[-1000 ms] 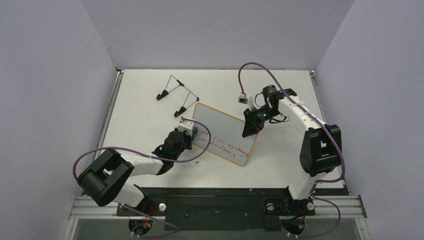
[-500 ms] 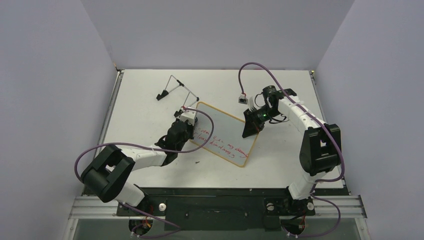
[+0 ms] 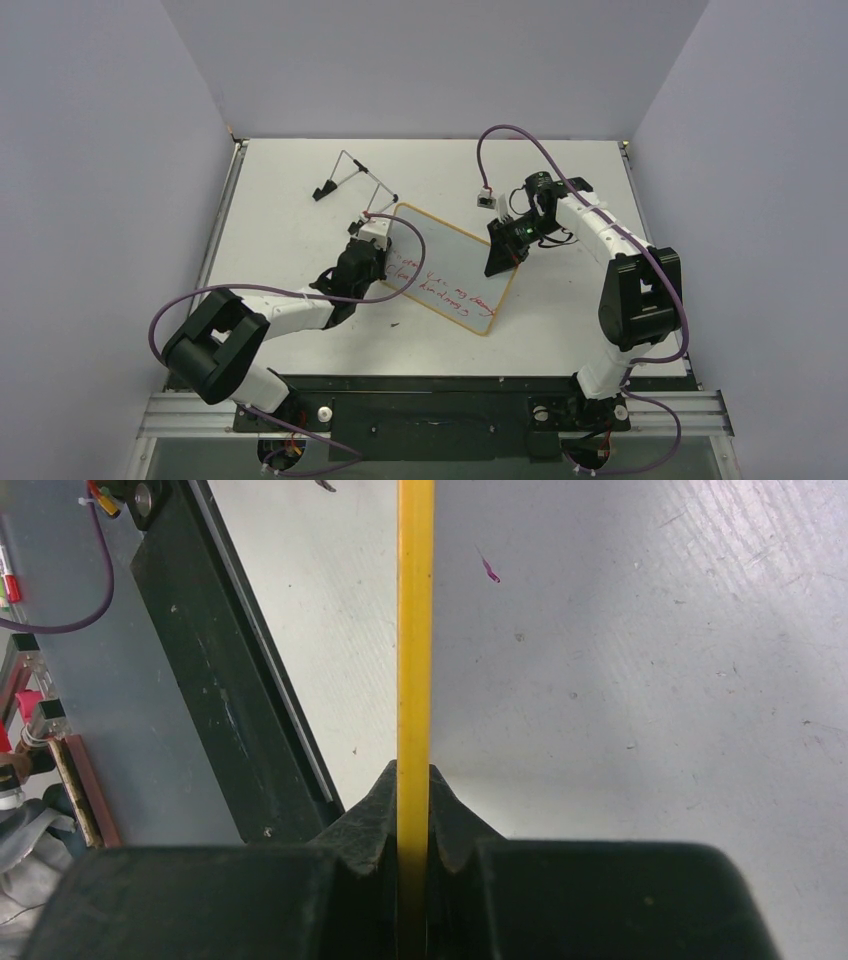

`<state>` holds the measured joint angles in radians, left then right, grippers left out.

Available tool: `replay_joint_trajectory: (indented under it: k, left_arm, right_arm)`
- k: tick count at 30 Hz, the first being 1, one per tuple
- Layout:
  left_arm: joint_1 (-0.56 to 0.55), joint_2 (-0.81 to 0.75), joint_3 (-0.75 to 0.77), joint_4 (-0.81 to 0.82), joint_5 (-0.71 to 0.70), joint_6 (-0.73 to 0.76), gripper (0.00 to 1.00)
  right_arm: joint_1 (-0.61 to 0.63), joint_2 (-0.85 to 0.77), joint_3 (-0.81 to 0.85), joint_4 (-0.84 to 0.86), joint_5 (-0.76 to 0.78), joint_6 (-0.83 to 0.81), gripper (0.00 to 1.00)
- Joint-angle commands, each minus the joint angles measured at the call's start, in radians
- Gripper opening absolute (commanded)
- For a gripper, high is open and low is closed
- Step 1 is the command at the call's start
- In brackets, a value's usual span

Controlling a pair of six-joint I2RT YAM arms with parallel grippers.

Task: Erase the whiteboard
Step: Erase the center of the board with the whiteboard.

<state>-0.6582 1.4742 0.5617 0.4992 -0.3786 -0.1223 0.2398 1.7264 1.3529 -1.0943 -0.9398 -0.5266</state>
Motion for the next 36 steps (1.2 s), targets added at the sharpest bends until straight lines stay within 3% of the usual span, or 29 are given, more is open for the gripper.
replay_joint_trajectory:
  k: [1, 14, 21, 36]
  left_arm:
    - [0.009, 0.006, -0.017, -0.068, -0.019, -0.055, 0.00]
    - [-0.053, -0.019, -0.092, -0.108, -0.031, -0.155, 0.00]
    - [-0.143, -0.021, -0.107, 0.017, -0.005, -0.089, 0.00]
    - [-0.029, -0.012, 0.057, -0.011, 0.048, -0.030, 0.00]
  right_arm:
    - [0.003, -0.008, 0.015, -0.026, 0.052, -0.036, 0.00]
    - [0.002, -0.014, 0.017, -0.032, 0.048, -0.041, 0.00]
    - [0.004, -0.019, 0.016, -0.034, 0.044, -0.044, 0.00]
    - [0.002, -0.022, 0.012, -0.035, 0.043, -0.048, 0.00]
